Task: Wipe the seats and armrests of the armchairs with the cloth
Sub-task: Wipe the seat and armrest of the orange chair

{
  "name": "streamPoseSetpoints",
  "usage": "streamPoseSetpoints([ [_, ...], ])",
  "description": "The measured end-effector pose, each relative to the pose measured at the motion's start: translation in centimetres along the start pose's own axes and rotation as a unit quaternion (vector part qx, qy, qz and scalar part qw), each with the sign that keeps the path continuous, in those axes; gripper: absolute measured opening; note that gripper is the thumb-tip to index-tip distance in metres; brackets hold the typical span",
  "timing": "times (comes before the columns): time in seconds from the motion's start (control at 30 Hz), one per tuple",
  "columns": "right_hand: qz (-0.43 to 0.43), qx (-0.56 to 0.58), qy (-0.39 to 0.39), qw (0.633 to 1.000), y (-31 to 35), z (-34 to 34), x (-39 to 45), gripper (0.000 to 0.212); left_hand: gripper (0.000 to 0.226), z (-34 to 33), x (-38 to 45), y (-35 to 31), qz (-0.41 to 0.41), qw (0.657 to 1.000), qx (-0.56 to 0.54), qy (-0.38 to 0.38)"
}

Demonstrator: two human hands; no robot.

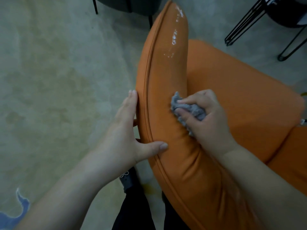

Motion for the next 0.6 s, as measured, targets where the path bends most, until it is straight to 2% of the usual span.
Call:
streamPoseSetpoints([
  [0.1, -0.031, 0.019, -0.074, 0.997, 0.2, 0.1, 1.1, 0.017, 0.123, 0.7, 1.3, -0.1, -0.012, 1.0, 0.021, -0.017],
  [0.23, -0.009, 0.009, -0.068, 0.998, 2.1, -2.8, 3.8, 0.015, 0.113, 1.5, 3.6, 0.1, -0.03, 0.999, 0.003, -0.016],
  [0.37, -0.078, -0.004, -0.147, 0.986, 1.4, -1.0, 8.1, 0.011, 0.109, 2.5, 5.8, 0.2, -0.036, 0.999, 0.0, -0.007],
  [0.43, -0.081, 0.011, -0.168, 0.982, 1.3, -0.6, 7.9, 0.012, 0.109, 2.9, 7.0, 0.0, -0.042, 0.999, 0.006, 0.0],
  [0.6, -0.029, 0.056, -0.11, 0.992, 2.0, -2.7, 4.3, 0.034, 0.113, 3.6, 9.3, -0.4, -0.069, 0.997, 0.031, -0.006],
])
Point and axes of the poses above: each hand's wrist, its own x-axis towards the middle knuckle, its own z-axis out of the back of the hand, y = z × x, the point moved 6 cm from there along x, towards the middle knuckle, and after that the axes turned 6 degrees about -z, right-handed, at the moved point
